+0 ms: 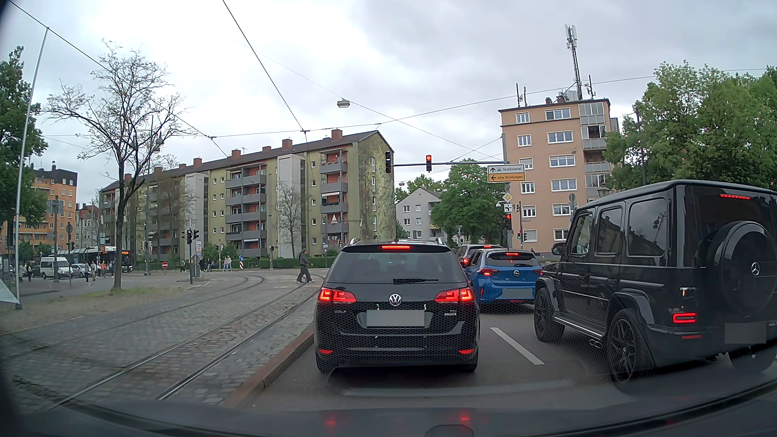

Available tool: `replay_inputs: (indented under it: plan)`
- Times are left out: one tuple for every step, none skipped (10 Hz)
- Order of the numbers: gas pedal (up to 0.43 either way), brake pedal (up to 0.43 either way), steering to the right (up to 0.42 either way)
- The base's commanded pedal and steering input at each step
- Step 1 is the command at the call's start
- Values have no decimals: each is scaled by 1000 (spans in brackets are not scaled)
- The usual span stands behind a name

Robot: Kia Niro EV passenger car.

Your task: Follow the waypoints while adhering to traffic rules and regulations

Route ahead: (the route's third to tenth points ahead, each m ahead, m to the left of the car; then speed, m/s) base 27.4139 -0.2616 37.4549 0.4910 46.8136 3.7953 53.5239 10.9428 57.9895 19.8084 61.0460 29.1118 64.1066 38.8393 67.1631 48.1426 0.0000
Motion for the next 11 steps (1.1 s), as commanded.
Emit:
replay_inputs:
  plan:
    - [0, 232, -9]
    - [0, 232, -10]
    - [0, 232, -10]
    - [0, 232, -10]
    - [0, 232, -10]
    - [0, 232, -9]
    - [0, 232, -9]
    - [0, 232, -9]
    - [0, 232, -9]
    - [0, 232, -9]
    - [0, 232, -9]
